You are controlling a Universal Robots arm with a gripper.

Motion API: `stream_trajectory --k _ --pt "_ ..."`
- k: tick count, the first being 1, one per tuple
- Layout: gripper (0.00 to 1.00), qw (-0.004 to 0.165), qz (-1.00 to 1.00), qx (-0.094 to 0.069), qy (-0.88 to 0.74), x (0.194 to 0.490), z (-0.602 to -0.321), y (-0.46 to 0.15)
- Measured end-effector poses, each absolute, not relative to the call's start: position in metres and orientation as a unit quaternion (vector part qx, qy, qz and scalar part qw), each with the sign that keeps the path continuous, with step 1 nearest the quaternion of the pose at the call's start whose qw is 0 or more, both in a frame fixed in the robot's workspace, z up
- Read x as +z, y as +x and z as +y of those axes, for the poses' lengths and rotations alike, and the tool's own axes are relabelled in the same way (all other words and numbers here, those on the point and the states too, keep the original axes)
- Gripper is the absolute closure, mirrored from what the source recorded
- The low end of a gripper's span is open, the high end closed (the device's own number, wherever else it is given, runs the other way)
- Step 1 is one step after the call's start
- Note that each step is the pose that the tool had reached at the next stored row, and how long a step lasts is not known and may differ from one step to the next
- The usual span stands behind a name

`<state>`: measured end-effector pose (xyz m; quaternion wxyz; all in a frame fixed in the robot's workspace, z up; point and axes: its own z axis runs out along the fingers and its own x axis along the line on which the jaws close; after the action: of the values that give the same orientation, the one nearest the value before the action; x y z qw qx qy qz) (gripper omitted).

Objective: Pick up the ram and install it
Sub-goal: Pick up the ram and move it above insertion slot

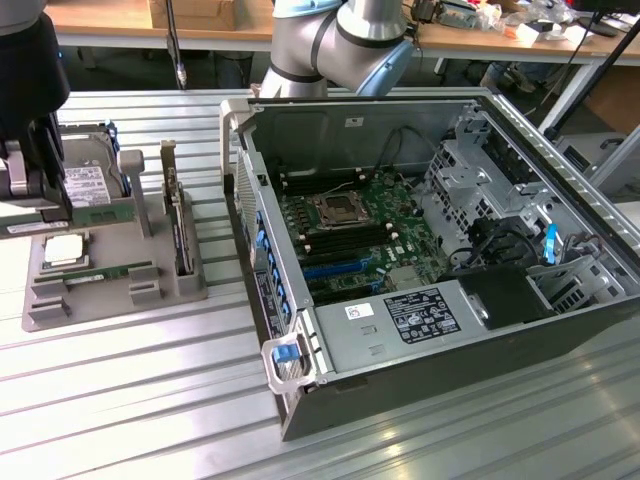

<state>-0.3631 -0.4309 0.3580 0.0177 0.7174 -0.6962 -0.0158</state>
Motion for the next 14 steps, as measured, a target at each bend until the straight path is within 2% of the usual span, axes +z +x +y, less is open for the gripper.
stream_trajectory --k 14 --pt "0.88 0.018 -0.696 -0.016 0.717 0.374 -0.431 -0.363"
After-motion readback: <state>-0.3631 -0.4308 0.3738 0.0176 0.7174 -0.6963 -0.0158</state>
